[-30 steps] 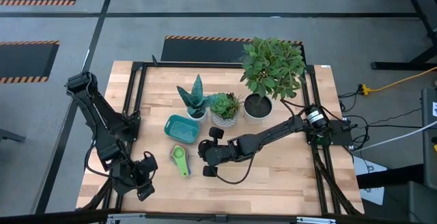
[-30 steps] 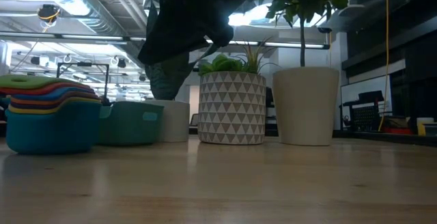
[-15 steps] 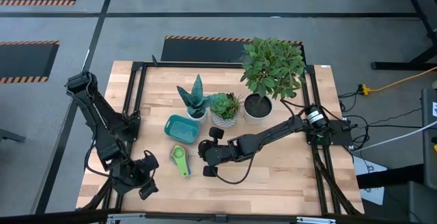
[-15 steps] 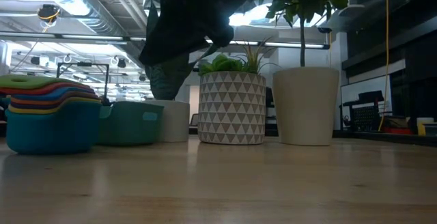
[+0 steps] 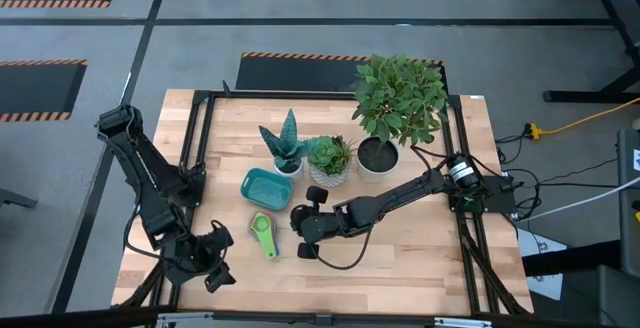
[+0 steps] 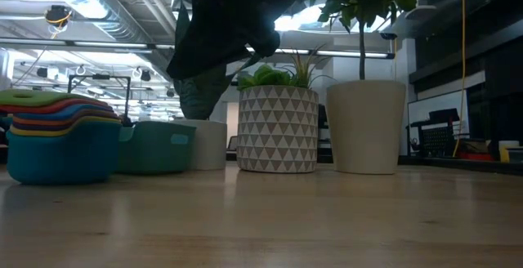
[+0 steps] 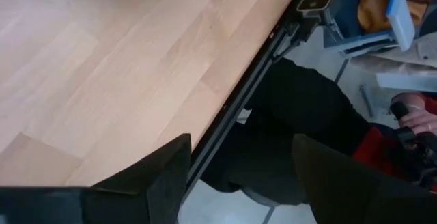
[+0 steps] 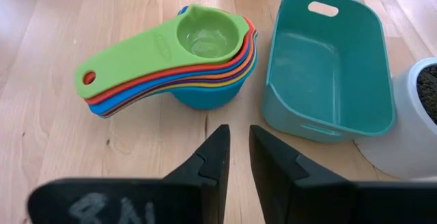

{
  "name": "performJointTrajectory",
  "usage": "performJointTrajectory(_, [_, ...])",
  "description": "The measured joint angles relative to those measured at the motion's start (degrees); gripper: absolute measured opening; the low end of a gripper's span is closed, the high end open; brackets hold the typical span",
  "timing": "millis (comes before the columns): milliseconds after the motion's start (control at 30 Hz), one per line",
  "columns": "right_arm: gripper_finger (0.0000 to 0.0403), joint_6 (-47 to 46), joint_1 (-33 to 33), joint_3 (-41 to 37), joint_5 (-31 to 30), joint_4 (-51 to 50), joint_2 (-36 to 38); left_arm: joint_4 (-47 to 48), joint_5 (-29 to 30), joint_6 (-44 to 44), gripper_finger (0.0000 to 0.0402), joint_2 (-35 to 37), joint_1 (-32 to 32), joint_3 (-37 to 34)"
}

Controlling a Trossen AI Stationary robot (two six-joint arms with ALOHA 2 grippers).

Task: Nest measuring cups in basket
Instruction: Put the stacked measuring cups into the blue bin

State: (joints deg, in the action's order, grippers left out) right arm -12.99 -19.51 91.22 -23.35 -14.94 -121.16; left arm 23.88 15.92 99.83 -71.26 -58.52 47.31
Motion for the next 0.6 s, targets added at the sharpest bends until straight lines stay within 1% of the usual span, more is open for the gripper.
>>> performJointTrajectory(100, [0.0062,0.0,0.0,0.0,0.0,0.0,0.0,0.0,-0.9,0.1,0.0248,0.0,0.0,0.0])
performJointTrajectory(367, [0.0062,0.0,0.0,0.0,0.0,0.0,0.0,-0.1,-0.3,0.0,0.0248,0.0,0.0,0.0])
performJointTrajectory(600, [0.0062,0.0,0.0,0.0,0.0,0.0,0.0,0.0,0.1,-0.4,0.0267,0.0,0.0,0.0])
